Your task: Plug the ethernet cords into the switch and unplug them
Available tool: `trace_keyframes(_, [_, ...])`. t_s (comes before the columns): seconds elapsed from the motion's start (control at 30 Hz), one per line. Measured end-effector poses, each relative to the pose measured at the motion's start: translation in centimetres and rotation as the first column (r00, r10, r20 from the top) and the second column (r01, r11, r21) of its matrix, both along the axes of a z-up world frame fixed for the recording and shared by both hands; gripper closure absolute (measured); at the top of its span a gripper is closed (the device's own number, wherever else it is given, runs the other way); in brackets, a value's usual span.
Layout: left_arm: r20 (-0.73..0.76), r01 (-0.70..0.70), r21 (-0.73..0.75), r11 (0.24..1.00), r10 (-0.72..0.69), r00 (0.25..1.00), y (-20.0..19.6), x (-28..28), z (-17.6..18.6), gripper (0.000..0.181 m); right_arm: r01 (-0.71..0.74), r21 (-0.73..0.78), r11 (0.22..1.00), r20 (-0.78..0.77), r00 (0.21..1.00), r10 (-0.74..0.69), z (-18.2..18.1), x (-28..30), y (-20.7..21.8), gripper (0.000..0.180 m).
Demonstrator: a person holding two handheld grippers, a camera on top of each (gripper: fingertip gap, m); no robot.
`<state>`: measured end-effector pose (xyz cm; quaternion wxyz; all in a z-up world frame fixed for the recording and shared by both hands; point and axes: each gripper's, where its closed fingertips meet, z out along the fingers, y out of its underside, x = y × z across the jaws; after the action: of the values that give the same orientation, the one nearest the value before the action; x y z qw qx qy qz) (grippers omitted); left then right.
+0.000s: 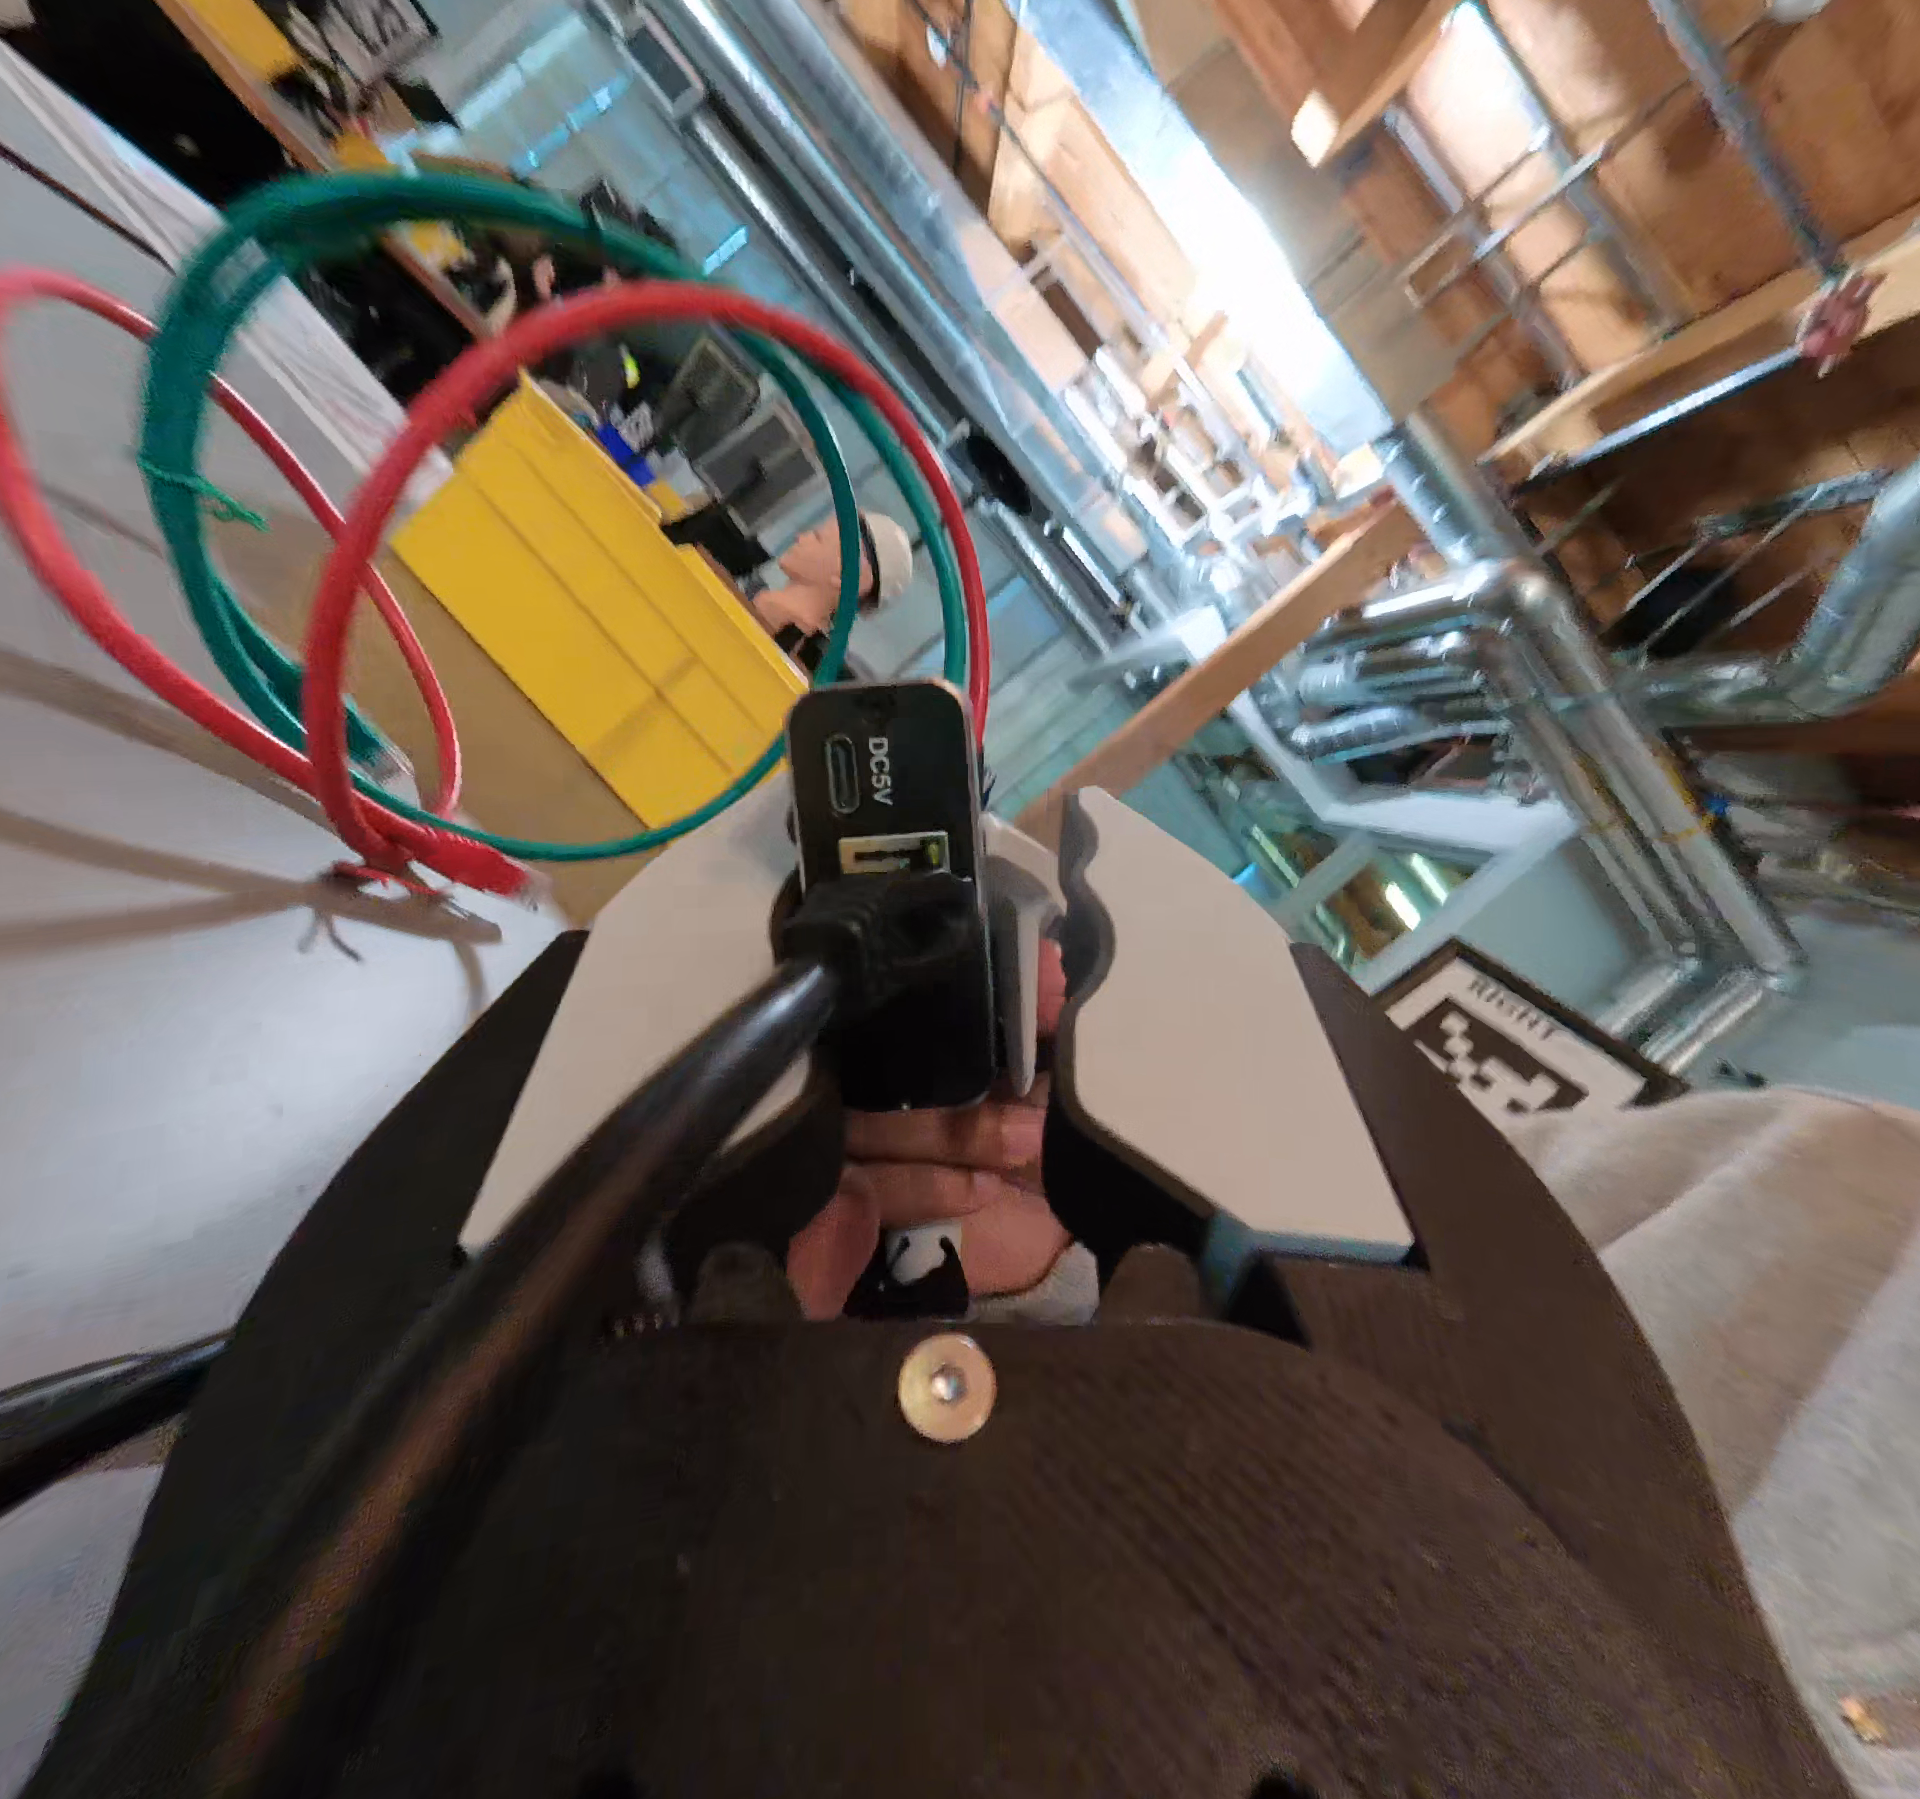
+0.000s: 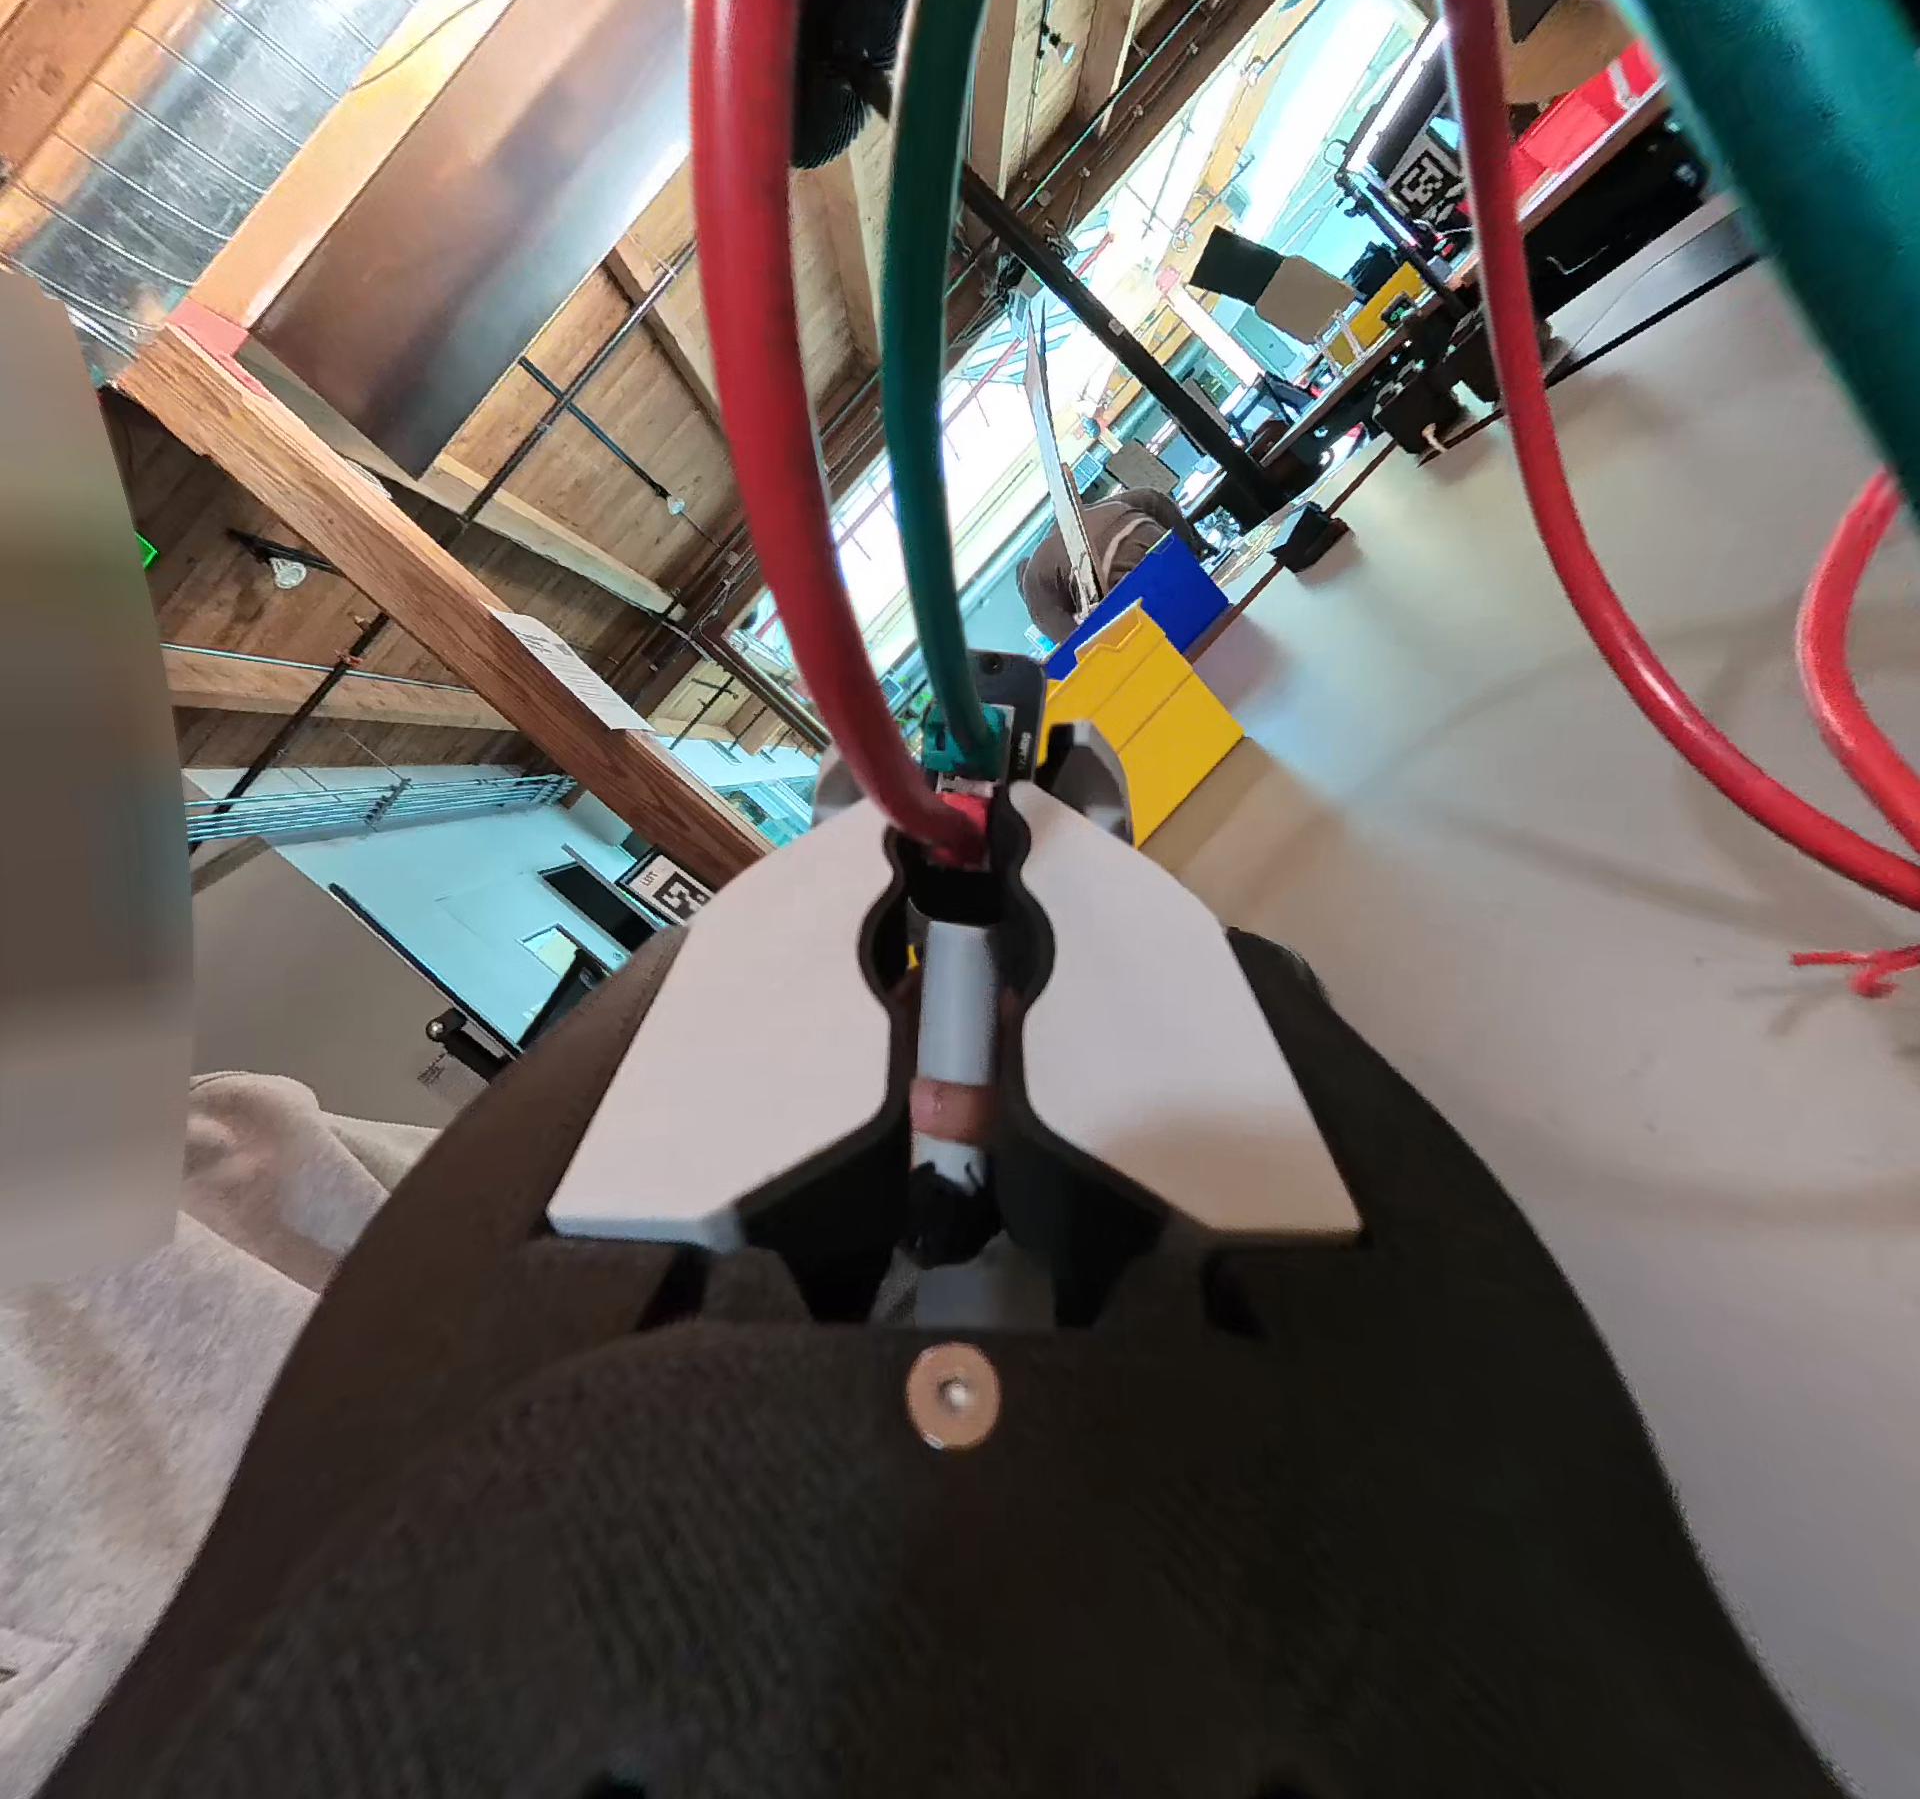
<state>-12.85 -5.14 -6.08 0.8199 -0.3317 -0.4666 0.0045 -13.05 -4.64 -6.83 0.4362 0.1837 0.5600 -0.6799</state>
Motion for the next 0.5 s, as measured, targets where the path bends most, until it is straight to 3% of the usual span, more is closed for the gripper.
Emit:
trace_keyframes(0.1, [-0.021,-0.037,-0.081,0.996,0.035,0.999,0.39,0.02,-0.06,0.152,-0.014,-0.021,1.0,0.01,1.0,0.014,0.28,0.46,-0.03,0.167])
trace_keyframes(0.5, [0.011,0.032,-0.159,0.987,-0.03,0.999,-0.07,0.11,-0.65,0.154,-0.026,0.038,0.999,-0.082,0.996,0.029,-0.58,1.03,-0.35,0.166])
